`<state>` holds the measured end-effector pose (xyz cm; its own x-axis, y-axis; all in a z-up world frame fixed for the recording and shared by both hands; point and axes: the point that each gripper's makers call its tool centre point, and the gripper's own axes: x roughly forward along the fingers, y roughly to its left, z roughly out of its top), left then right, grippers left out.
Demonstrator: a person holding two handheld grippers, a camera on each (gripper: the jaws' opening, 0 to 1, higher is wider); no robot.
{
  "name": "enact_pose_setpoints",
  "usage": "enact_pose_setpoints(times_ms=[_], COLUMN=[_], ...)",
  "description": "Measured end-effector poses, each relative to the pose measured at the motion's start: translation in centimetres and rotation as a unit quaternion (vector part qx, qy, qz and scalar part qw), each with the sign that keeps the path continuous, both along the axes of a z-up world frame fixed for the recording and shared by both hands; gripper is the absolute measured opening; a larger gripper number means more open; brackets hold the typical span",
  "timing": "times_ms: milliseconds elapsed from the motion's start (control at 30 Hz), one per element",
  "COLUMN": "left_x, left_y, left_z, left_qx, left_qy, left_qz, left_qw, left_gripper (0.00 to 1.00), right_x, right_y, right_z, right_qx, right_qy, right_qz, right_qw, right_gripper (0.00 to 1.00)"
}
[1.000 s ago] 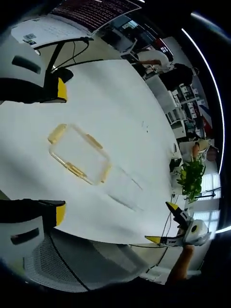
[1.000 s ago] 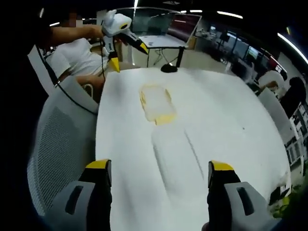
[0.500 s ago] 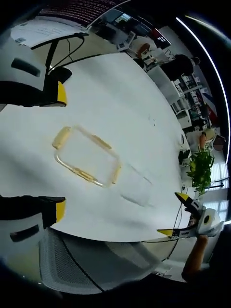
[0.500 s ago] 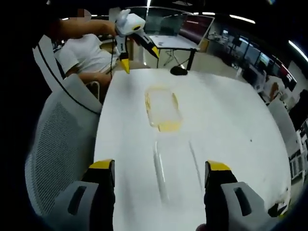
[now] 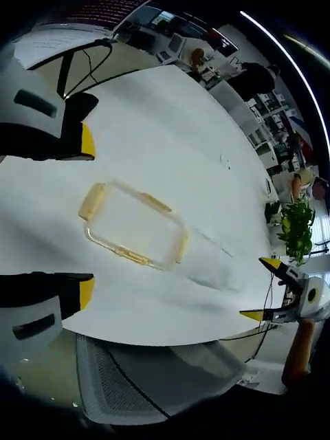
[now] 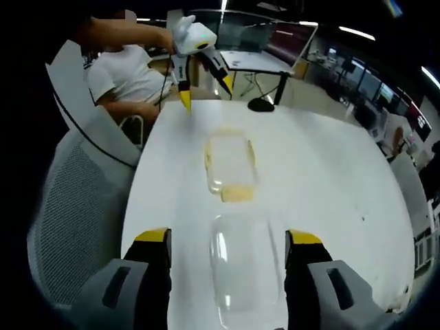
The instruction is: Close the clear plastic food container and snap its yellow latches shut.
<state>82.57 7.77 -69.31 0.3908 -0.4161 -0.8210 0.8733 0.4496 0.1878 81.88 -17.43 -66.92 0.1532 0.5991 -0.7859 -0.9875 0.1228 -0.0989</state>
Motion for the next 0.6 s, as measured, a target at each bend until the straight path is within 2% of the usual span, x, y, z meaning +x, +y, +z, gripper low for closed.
enact_pose_setpoints(times_ms=[333,600], left_x=[1.2,2.0], left_y=[0.5,0.9], left_z=[-1.7,-2.9], left_qx=[0.028,0.038], left_qy=[0.008,0.015], left_qz=[-0.035,-0.052], left_qw=[0.999,0.9978], left_gripper=[0.55,0.54], right_x=[1.1,2.0], right_y=[2.4,3.9], right_z=[-0.5,-1.7], right_qx=[0.005,-0.002], right_qy=[-0.002,-0.001], right_qz=[0.017,0.029], right_qw=[0.9998,0.9996], right_gripper=[0.6,0.55])
